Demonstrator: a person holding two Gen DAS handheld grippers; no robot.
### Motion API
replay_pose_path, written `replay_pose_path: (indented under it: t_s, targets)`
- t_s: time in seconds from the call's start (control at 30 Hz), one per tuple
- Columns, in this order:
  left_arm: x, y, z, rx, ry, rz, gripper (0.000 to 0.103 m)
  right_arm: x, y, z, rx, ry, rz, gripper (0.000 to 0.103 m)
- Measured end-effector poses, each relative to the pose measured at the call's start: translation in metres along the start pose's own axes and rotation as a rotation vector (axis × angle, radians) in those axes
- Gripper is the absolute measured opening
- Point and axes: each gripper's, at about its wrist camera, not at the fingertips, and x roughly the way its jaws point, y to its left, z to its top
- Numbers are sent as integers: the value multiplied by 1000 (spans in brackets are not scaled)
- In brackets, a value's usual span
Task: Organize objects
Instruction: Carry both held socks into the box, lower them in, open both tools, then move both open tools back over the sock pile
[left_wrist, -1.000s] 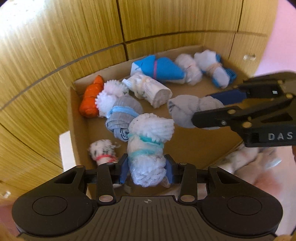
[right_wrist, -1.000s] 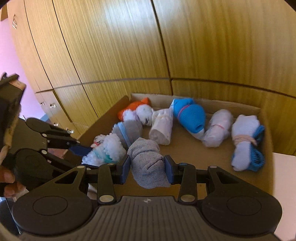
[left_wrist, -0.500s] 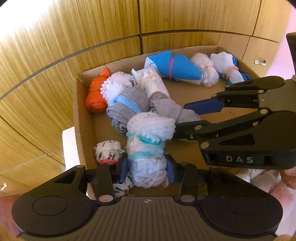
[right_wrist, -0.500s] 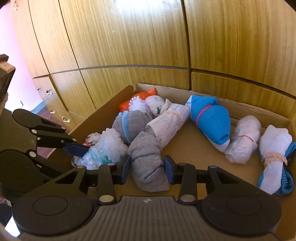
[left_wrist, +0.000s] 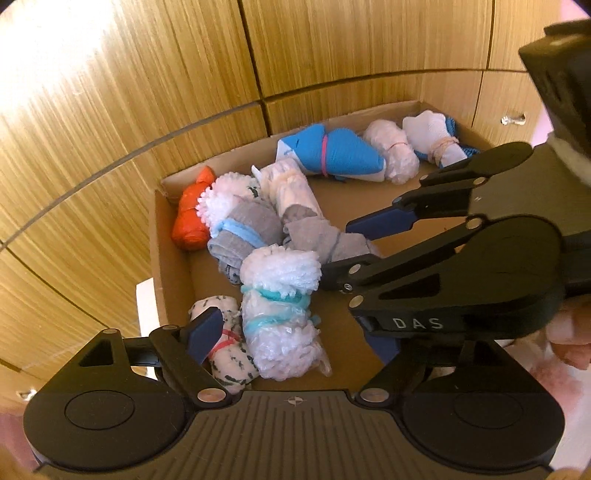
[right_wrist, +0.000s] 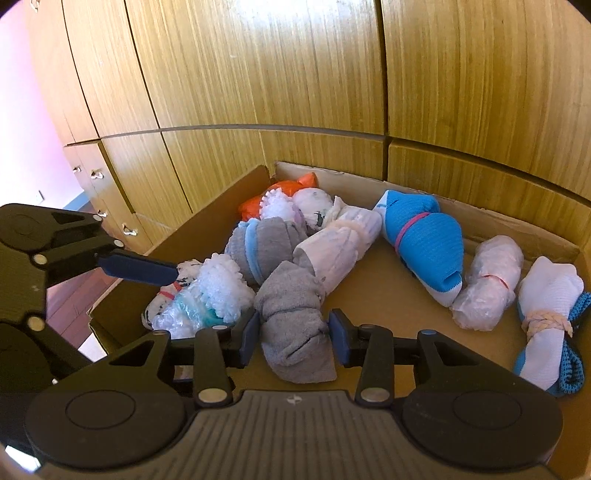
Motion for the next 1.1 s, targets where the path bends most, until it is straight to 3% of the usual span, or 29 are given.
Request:
replay_pose_path:
  t_s: [0.6,0.9,1.1]
  targets:
    - [-43,-9,0,-19,-51,19,92,-40,15,1,-5,-45,-20,55]
    - [-77,-3,-19,-70,-91,26,92,-62,24,-2,-3,-90,-30,60]
    - [-98,2,-42,-117,-111,30,95,-104,28,-22,33,-141,-20,64]
